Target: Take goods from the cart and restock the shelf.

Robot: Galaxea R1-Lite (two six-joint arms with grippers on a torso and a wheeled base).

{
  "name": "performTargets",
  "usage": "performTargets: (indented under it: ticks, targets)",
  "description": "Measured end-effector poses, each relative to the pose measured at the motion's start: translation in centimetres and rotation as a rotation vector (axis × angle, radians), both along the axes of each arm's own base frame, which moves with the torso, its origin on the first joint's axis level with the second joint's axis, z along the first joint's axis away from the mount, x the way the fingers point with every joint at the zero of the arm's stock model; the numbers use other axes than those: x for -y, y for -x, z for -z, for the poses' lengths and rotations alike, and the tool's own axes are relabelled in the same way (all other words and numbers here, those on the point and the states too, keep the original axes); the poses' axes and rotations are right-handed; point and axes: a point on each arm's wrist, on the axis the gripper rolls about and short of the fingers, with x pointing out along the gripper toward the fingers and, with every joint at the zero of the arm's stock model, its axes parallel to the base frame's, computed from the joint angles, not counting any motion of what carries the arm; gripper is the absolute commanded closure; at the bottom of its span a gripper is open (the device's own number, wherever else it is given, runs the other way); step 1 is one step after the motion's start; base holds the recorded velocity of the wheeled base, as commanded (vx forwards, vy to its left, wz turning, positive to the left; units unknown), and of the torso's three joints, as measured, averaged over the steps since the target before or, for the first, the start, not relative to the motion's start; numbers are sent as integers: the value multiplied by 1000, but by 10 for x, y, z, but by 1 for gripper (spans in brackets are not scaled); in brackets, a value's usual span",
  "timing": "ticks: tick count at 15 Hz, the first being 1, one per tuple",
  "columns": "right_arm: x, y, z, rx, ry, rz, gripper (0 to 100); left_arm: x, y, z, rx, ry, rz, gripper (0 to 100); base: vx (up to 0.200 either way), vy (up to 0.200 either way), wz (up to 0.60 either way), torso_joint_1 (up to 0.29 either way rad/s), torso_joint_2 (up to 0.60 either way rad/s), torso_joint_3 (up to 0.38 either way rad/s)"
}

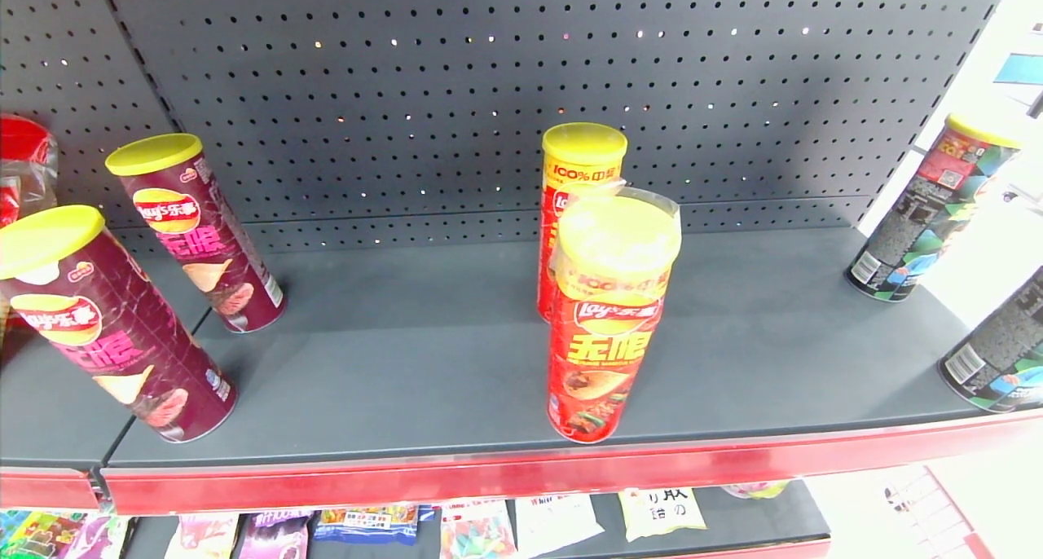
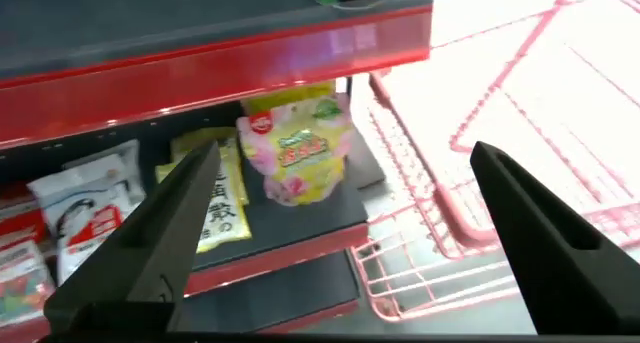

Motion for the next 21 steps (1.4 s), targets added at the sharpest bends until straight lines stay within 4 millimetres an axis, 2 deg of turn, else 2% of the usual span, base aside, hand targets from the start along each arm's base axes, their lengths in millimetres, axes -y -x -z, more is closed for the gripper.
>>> performTargets:
  ticks: [2, 5, 7, 9, 14, 21]
  targets:
    - [-2, 0, 0, 2, 1, -39, 0, 0, 0, 0, 0, 0, 0, 0, 0, 0, 0, 0, 0, 0]
    - [-6, 5, 2, 68, 32, -273, 0, 0, 0, 0, 0, 0, 0, 0, 0, 0, 0, 0, 0, 0]
    - [-7, 7, 7, 91, 57, -338, 0, 0, 0, 0, 0, 0, 0, 0, 0, 0, 0, 0, 0, 0]
    - [-6, 8, 8, 108, -16, -287, 0, 0, 0, 0, 0, 0, 0, 0, 0, 0, 0, 0, 0, 0]
    - [-5, 9, 9, 117, 19, -279, 0, 0, 0, 0, 0, 0, 0, 0, 0, 0, 0, 0, 0, 0]
    - [-5, 10, 9, 119, 22, -277, 0, 0, 0, 0, -1, 0, 0, 0, -200, 0, 0, 4, 2, 2]
